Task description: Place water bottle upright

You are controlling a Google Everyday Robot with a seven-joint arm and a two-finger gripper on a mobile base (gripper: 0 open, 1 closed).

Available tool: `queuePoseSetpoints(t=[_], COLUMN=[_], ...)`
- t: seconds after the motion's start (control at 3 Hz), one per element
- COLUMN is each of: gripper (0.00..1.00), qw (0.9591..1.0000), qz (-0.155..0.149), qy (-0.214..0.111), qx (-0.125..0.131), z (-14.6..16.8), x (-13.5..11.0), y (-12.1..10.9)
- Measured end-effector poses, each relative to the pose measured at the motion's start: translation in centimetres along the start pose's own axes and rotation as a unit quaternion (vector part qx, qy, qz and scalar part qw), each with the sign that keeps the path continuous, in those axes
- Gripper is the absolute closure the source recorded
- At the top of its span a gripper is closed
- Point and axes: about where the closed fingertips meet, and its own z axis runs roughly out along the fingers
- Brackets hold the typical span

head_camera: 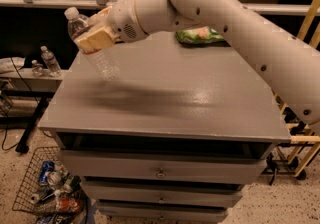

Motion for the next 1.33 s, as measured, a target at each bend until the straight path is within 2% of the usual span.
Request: queuePoseSetpoints(t=[0.33,0.67,1.0,1.33], gripper=[1.00,1.00,1.00,1.00], qw=[0.9997,0.9988,0.9984,0.9984], qz=[0.006,-0.017,-0.022,-0.010], qy=[-0.025,-0.046,-0.052,-0.055], qx=[0.001,0.004,0.002,0.000], z=[-0.1,-0.2,0.0,0.1], x=[0.1,0.3,1.2,2.1], y=[-0.2,-0.2,-0.1,0.0])
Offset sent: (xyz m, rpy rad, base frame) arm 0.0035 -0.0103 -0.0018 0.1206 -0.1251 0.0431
